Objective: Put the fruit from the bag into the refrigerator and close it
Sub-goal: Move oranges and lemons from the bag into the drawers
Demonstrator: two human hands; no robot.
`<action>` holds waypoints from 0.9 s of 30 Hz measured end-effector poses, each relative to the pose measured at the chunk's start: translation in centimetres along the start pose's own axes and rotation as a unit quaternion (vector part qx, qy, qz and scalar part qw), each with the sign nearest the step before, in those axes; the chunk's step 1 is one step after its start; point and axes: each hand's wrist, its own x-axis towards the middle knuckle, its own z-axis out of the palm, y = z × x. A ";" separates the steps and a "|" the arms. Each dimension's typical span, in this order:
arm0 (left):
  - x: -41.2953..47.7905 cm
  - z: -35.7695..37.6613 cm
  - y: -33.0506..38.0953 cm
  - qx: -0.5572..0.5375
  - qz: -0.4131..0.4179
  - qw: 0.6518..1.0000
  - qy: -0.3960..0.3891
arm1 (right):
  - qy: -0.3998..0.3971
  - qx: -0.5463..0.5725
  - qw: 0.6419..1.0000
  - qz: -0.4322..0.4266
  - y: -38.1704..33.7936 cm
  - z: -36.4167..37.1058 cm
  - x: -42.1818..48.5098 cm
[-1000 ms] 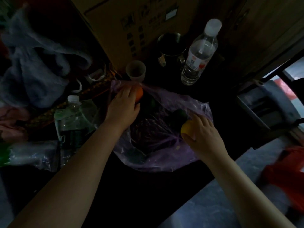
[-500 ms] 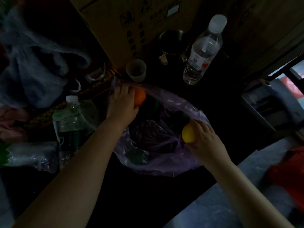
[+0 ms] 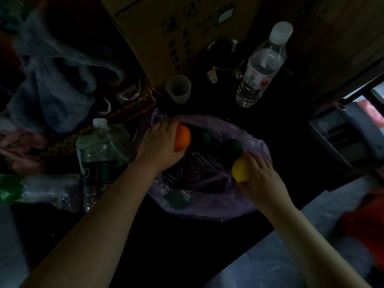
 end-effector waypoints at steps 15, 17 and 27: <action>-4.0 0.4 0.8 0.051 0.054 0.997 0.030 | 0.043 0.038 0.997 -0.057 -1.7 -0.3 -1.6; -4.4 0.5 1.2 0.053 0.061 0.995 0.052 | 0.036 0.045 0.997 -0.055 -1.8 -0.1 -1.7; -4.7 1.2 2.2 -0.084 0.082 0.993 -0.021 | 0.026 0.070 0.996 -0.054 -3.0 -0.1 -2.3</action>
